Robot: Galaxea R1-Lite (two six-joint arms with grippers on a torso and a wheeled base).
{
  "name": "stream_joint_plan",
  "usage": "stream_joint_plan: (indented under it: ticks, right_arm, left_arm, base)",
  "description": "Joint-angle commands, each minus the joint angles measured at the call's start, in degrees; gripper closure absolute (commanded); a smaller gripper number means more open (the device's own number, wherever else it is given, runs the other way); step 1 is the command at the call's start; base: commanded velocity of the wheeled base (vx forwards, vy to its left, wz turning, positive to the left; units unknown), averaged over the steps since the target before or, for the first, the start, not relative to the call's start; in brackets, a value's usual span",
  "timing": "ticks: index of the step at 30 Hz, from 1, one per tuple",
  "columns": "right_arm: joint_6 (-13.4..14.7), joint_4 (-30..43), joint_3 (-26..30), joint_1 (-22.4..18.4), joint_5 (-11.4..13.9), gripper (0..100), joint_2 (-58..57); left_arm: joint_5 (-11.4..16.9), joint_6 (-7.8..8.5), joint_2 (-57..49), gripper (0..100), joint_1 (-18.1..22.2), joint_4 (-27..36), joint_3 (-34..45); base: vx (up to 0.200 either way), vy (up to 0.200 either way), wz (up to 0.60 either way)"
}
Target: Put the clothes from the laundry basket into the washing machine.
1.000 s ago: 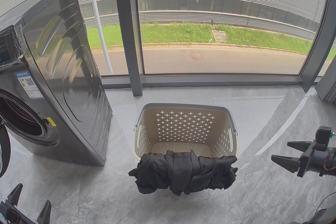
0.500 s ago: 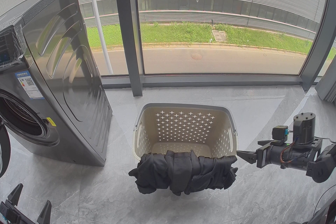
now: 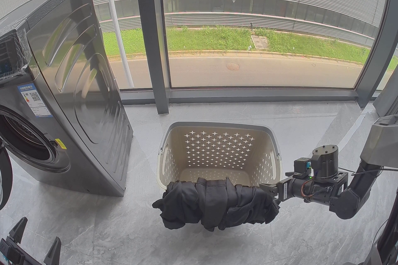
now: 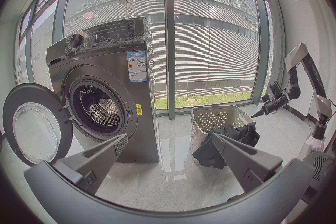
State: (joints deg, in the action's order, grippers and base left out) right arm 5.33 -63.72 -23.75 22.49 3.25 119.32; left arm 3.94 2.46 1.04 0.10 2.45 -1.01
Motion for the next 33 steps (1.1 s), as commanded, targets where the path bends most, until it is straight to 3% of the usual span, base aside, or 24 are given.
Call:
stream_joint_plan:
  ticks: [1, 22, 33]
  right_arm:
    - [-0.05, -0.79, -2.36, 1.24, -0.71, 0, 5.40]
    - [0.03, -0.88, -8.77, 3.52, -1.94, 0, 10.49]
    - [0.03, -0.88, -7.72, 2.65, -3.43, 0, 10.32]
  left_arm:
    - [-0.07, 0.09, -1.04, 0, -0.01, 0.01, 1.01]
    - [-0.51, 0.00, -1.04, 0, -0.01, 0.10, 1.01]
    - [-0.51, -0.09, -1.04, 0, -0.01, 0.10, 1.01]
  base:
    - [0.000, 0.000, 0.00]
    - [0.000, 0.000, 0.00]
    - [0.000, 0.000, 0.00]
